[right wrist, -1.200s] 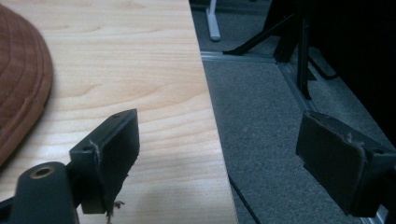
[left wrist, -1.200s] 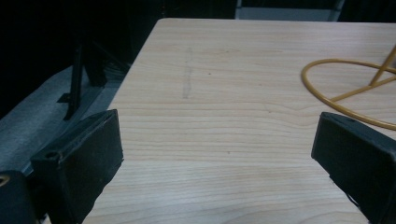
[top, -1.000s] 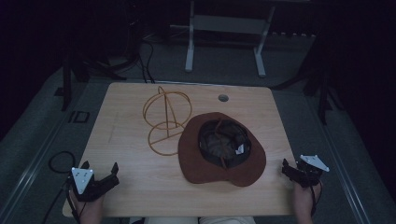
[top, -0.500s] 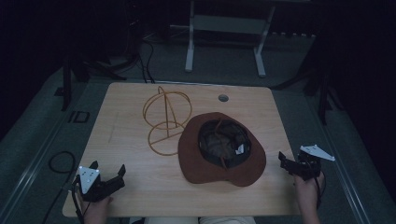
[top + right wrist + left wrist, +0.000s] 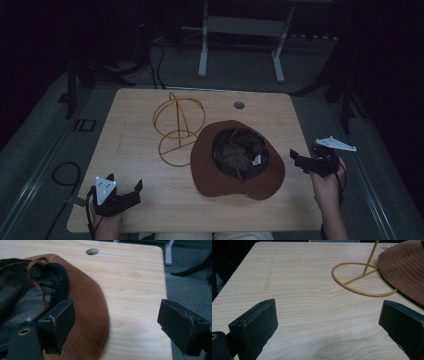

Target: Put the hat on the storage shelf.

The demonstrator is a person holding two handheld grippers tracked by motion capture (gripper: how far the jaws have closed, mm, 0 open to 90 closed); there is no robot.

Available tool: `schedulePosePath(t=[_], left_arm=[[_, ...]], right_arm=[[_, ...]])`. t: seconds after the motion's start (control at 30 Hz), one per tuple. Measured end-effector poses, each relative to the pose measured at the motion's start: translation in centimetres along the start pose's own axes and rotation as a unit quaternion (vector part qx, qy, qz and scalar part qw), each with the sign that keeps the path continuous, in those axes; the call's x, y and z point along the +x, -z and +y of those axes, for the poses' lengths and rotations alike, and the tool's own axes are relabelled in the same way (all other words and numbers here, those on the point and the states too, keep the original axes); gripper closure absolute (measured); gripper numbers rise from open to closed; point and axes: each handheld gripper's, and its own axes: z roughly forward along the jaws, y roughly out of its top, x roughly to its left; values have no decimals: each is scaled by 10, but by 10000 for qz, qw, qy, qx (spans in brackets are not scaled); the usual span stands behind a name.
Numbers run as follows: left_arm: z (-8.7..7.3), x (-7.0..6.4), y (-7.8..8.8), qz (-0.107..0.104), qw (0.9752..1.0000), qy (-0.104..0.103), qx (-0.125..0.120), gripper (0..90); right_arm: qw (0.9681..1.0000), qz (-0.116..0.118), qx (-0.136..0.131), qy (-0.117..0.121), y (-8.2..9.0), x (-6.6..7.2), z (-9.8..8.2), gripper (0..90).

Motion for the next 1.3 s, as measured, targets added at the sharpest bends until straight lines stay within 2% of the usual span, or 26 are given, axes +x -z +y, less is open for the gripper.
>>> schedulePosePath(t=[0.07, 0.17, 0.2, 0.27, 0.37, 0.57, 0.7, 0.8, 0.93, 1.0, 1.1, 1.3], left_arm=[[0, 0, 0, -24, 10000, 3, -18, 24], [0, 1, 0, -17, 10000, 41, 2, 24], [0, 1, 0, -17, 10000, 41, 2, 24], [0, 1, 0, -7, 10000, 40, 30, 24], [0, 1, 0, -27, 10000, 36, 48, 24], [0, 0, -2, -97, 9999, -28, 96, 24], [0, -2, -2, -158, 9998, -61, 107, 24], [0, -2, -2, -196, 9997, -67, 134, 24], [0, -2, -3, -237, 9996, -71, 148, 24], [0, -3, -3, -238, 9996, -76, 143, 24], [0, -3, -3, -257, 9995, -74, 149, 24], [0, -2, -4, -270, 9995, -60, 181, 24]], right_arm=[[9998, -8, 51, 205, -7, 7, 5, 143], [9991, 305, 121, 271, -19, 18, 12, 143], [9991, 305, 121, 271, -19, 18, 12, 143], [9969, 674, 276, 286, -32, 28, 18, 142], [9953, 844, 296, 375, -45, 40, 23, 142], [9937, 809, 374, 679, -73, 57, 32, 160], [9909, 773, 483, 986, -92, 61, 35, 249], [9897, 840, 580, 1002, -106, 62, 35, 259], [9885, 799, 744, 1041, -122, 64, 34, 261], [9875, 694, 822, 1155, -129, 66, 34, 291], [9869, 696, 931, 1122, -138, 67, 32, 307], [9822, 599, 1230, 1287, -152, 75, 25, 345]])
